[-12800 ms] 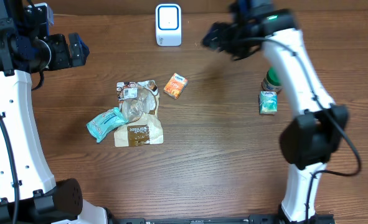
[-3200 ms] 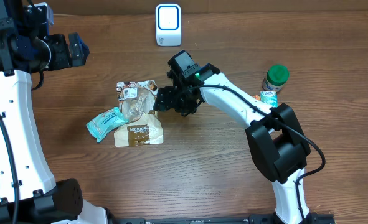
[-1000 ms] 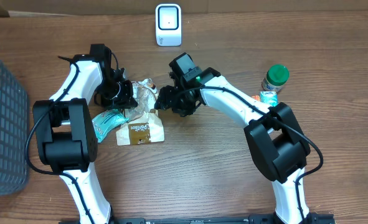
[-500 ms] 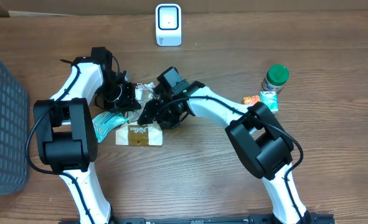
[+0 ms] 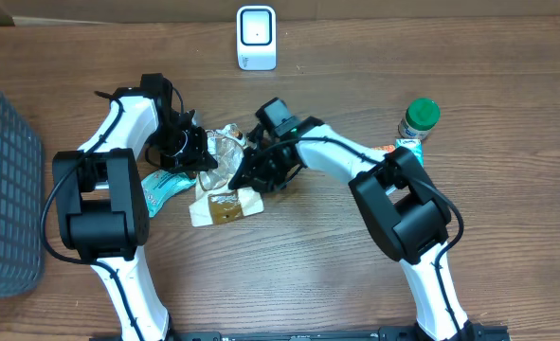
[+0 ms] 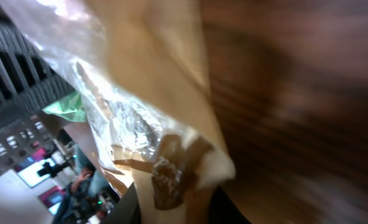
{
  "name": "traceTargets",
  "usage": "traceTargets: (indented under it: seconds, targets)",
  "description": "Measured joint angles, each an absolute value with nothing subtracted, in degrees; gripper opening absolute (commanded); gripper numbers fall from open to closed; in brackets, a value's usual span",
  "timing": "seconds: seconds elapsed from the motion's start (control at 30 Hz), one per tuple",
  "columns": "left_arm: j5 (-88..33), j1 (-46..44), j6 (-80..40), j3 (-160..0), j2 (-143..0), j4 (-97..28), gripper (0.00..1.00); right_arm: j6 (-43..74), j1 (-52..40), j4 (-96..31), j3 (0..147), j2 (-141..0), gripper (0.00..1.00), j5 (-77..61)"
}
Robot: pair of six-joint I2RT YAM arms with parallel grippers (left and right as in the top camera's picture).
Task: Scan the item barcode
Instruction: 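Lift the mushroom bag with the right gripper, releasing the left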
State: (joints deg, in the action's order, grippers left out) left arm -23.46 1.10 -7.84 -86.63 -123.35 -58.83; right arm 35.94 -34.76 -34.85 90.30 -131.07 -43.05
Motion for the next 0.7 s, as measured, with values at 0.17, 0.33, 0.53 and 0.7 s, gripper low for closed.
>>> traceTargets:
  seconds: [0.17, 0.33, 0.53, 0.7]
  targets:
    - [-21.82, 1.17, -7.88, -92.49, -125.43, -67.59, 0.04, 30.28, -30.94, -36.67, 90.26, -131.22, 0.04, -46.61]
    - [-17.26, 2.20, -6.68, -104.62, -125.29, -77.32, 0.17, 25.34, -27.75, -40.73, 89.62, -128.99, 0.04, -46.15]
    - [-15.59, 2.74, -5.63, -117.95, -118.78, -83.15, 0.27, 18.35, -27.16, -46.19, 89.56, -120.18, 0.04, -45.74]
    - [-15.55, 2.72, -6.20, -120.57, -111.81, -84.40, 0.30, 10.81, -27.40, -47.92, 89.56, -108.88, 0.04, -45.65]
